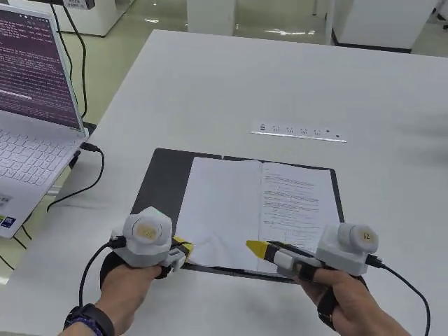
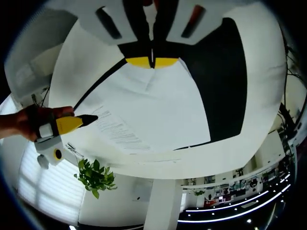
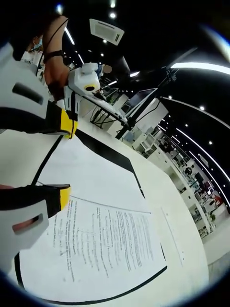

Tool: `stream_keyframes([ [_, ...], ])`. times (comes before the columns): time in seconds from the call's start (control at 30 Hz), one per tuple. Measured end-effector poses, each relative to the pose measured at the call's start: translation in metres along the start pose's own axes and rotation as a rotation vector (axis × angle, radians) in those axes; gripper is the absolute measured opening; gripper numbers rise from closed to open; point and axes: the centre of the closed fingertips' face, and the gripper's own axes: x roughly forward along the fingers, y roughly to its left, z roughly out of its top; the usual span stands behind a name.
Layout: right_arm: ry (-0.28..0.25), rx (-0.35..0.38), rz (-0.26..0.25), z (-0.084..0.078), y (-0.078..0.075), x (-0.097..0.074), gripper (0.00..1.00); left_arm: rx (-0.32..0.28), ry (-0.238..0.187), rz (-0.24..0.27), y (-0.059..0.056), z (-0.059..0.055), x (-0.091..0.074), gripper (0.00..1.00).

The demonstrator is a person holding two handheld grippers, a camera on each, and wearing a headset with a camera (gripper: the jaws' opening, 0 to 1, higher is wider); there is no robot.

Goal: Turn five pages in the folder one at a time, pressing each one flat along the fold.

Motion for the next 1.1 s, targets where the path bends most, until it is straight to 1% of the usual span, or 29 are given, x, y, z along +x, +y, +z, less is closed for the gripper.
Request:
stream_keyframes([
  [0.07,0.005,-0.003,0.002,-0.001,0.001,0.001,0.39,-0.023,0.007,0.002,0.003,-0.005,0.001,0.00],
  [0.1,0.007,-0.004,0.003,-0.001,-0.001,0.003,0.38,-0.020,0.027,0.009,0.004,-0.012,0.002,0.00],
  [0.13,0.008,-0.002,0.004,-0.002,-0.002,0.004,0.37,-0.017,0.033,0.012,0.005,-0.016,0.003,0.00],
  [0.2,0.012,0.009,0.001,-0.006,-0.007,0.007,0.31,-0.035,0.067,0.017,0.005,-0.030,0.005,0.00],
  [0.23,0.018,0.014,0.000,-0.009,-0.008,0.008,0.30,-0.052,0.021,0.036,0.006,-0.025,0.002,0.00],
  [0.27,0.028,0.017,0.002,-0.012,-0.009,0.010,0.29,-0.086,0.013,0.026,0.005,-0.026,0.001,0.00],
  [0.33,0.038,0.014,0.006,-0.015,-0.009,0.012,0.30,-0.083,0.013,0.028,0.004,-0.027,0.001,0.00],
  [0.47,0.049,0.013,0.016,-0.015,-0.008,0.017,0.28,-0.085,0.013,0.034,0.005,-0.026,0.003,0.00],
  [0.67,0.041,0.005,0.022,-0.003,-0.008,0.026,0.26,-0.101,0.012,0.031,0.005,-0.026,0.002,0.00],
  [0.7,0.050,-0.018,0.010,-0.002,-0.010,0.027,0.25,-0.103,0.010,0.032,0.005,-0.026,0.002,0.00],
  [0.73,0.066,-0.058,-0.008,-0.002,-0.015,0.029,0.23,-0.108,0.008,0.034,0.005,-0.026,0.002,0.00],
  [0.77,0.071,-0.066,-0.006,-0.001,-0.016,0.031,0.20,-0.106,0.007,0.034,0.005,-0.026,0.002,0.00],
  [0.87,0.075,-0.068,0.003,0.003,-0.019,0.037,0.19,-0.099,0.008,0.030,0.005,-0.026,0.002,0.00],
  [0.9,0.074,-0.073,0.000,0.006,-0.021,0.039,0.18,-0.099,0.009,0.030,0.005,-0.026,0.002,0.00],
  [0.97,0.094,-0.100,-0.017,0.006,-0.027,0.043,0.16,-0.100,0.011,0.030,0.005,-0.026,0.002,0.00],
  [1.0,0.095,-0.107,-0.017,0.007,-0.028,0.044,0.16,-0.101,0.012,0.030,0.005,-0.026,0.002,0.00],
  [1.1,0.087,-0.103,-0.010,0.012,-0.031,0.049,0.15,-0.127,0.013,0.030,0.006,-0.026,0.002,0.00],
])
